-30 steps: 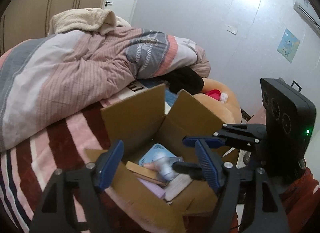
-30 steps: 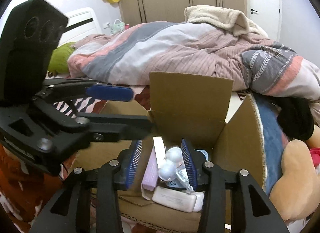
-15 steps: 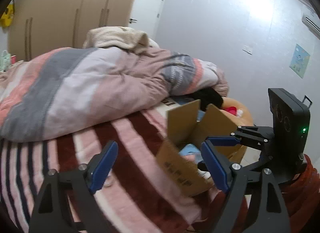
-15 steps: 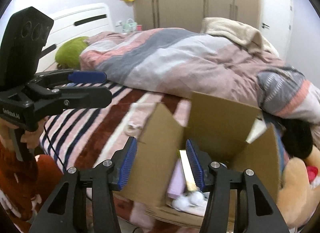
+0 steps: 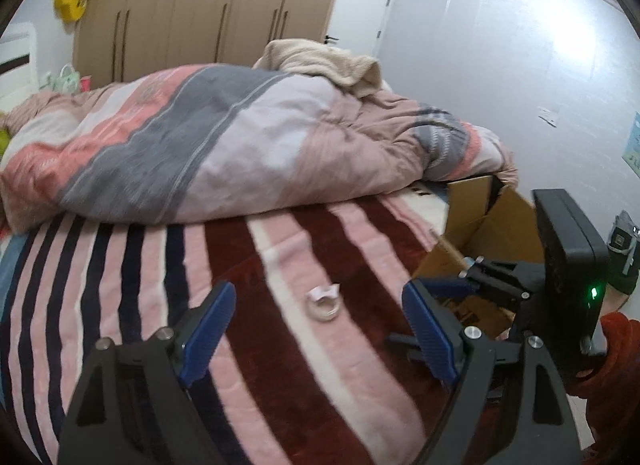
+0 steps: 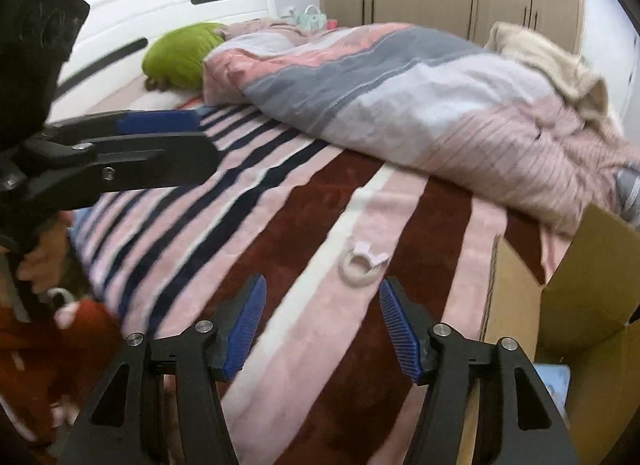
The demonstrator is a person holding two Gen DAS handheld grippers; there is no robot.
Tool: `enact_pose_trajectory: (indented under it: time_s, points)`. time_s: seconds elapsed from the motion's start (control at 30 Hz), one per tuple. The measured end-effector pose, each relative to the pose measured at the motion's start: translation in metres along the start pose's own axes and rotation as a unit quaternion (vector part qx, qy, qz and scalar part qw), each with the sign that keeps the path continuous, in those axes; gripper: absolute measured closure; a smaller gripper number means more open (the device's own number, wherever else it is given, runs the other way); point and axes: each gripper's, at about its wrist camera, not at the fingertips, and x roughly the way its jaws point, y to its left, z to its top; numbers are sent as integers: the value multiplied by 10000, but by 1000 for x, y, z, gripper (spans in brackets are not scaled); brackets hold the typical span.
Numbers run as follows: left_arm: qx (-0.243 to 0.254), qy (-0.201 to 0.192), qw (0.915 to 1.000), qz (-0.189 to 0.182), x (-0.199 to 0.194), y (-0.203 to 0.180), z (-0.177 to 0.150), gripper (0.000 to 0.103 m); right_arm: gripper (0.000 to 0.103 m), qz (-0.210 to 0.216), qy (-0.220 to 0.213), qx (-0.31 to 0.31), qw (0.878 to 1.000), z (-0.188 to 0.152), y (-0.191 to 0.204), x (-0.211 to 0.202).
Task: Organize rigid objects
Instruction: 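Grasp the clear tape roll with white dispenser using the right gripper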
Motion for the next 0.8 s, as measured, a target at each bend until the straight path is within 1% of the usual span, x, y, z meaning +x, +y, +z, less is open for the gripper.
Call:
enact_pose_trajectory:
  time_s: [0.07, 0.1, 0.17, 0.27, 0.33, 0.47, 0.5, 0.67, 0.73, 0.8]
  points:
    - [-107, 45, 9999, -12, 6, 12, -6, 20, 44, -286, -162, -238, 9992, 0, 7, 7]
    - [-153, 58, 9999, -18, 8, 17, -8, 20, 44, -718, -314, -486, 9957, -1, 17, 10]
    - [-213, 72, 9997, -50, 12, 26, -13, 20, 43, -1032, -472, -877, 9897, 0, 29, 15]
    - [-312, 71, 9995, -81, 17, 36, -18, 20, 43, -889, -215, -985, 9909, 3, 34, 31]
    - [-367, 80, 9993, -91, 21, 41, -20, 20, 43, -775, 69, -810, 9937, 3, 30, 50]
    - [-422, 132, 9990, -49, 26, 48, -25, 20, 43, -687, 419, -389, 9960, 0, 14, 80]
    - [-439, 154, 9989, -30, 28, 50, -26, 20, 43, -675, 533, -204, 9961, -2, 6, 90]
    - [-523, 234, 9984, -5, 35, 58, -30, 20, 45, -724, 709, 296, 9944, -7, -22, 124]
    - [-528, 272, 9982, 17, 37, 59, -31, 20, 57, -618, 730, 454, 9944, -9, -30, 132]
    - [-528, 285, 9982, 17, 38, 60, -31, 20, 66, -615, 636, 477, 9949, -8, -31, 133]
